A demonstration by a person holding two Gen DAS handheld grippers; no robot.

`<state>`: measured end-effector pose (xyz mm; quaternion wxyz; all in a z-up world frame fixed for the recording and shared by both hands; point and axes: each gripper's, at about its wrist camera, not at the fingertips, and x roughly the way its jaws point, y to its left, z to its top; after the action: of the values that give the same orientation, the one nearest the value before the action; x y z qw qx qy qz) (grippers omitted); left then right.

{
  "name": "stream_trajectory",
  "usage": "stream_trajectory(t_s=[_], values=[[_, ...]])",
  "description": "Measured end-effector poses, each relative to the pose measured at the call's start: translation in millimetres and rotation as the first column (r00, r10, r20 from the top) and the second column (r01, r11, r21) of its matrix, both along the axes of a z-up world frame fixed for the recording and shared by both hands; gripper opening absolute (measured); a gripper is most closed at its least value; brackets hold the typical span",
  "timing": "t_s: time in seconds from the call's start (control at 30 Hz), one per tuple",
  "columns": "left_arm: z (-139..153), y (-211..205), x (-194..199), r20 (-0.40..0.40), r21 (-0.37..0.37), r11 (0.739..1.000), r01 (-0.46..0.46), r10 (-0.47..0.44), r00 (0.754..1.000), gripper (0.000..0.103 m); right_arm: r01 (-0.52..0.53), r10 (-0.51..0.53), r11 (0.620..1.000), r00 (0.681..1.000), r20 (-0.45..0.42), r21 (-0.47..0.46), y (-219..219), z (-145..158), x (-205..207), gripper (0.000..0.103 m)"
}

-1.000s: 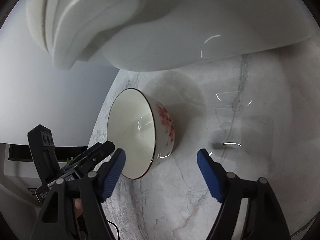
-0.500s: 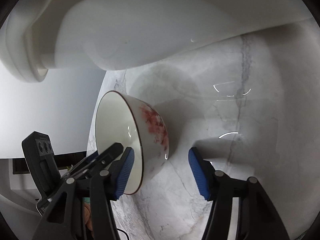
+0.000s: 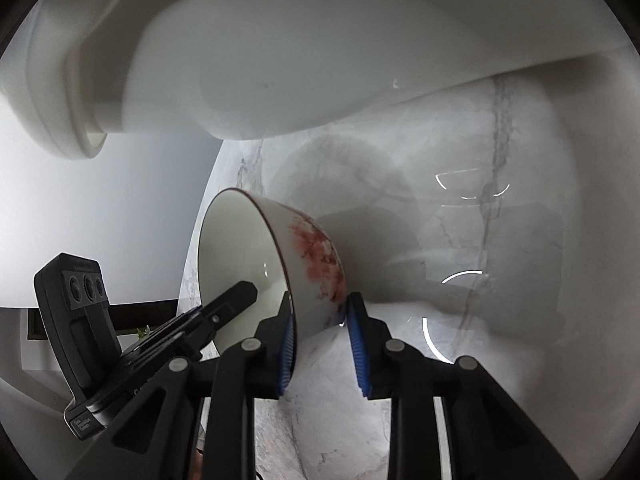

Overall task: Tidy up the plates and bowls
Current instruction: 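Close both grippers on the pink-flowered bowl rim, then lift the pink-flowered bowl with both grippers toward the nested white bowls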

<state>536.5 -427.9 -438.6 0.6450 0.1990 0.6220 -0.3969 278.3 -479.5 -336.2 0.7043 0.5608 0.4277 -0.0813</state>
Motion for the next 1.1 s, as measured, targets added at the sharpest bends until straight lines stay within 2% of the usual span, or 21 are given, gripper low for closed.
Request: stream_trajectory(t_s=[0.2, 0.4, 0.57, 0.73, 0.87, 1.1], values=[[4, 9, -14, 0.014, 0.011, 1.0, -0.009, 0.009, 1.0, 0.008, -0.032, 0.032, 0.999, 0.999, -0.008, -0.025, 5, 5, 9, 0.027], [15, 27, -29, -0.03, -0.03, 0.999, -0.039, 0.038, 0.999, 0.008, -0.053, 0.053, 0.998, 0.999, 0.003, -0.025, 5, 14, 0, 0.027], [41, 37, -48, -0.005, -0.059, 0.998, -0.027, 0.026, 1.0, 0.008, -0.082, 0.083, 0.996, 0.996, 0.022, -0.038, 7, 29, -10, 0.027], [71, 52, -68, -0.019, -0.099, 0.995, -0.03, 0.028, 0.999, 0.008, -0.112, 0.114, 0.993, 0.992, 0.056, -0.036, 8, 52, -27, 0.029], [99, 49, -95, -0.005, -0.11, 0.994, -0.002, 0.001, 1.0, 0.008, -0.131, 0.135, 0.99, 0.988, 0.076, -0.045, 9, 68, -44, 0.029], [126, 56, -155, -0.037, -0.137, 0.99, 0.016, -0.021, 0.999, 0.008, -0.177, 0.181, 0.983, 0.98, 0.087, -0.046, 19, 85, -87, 0.031]])
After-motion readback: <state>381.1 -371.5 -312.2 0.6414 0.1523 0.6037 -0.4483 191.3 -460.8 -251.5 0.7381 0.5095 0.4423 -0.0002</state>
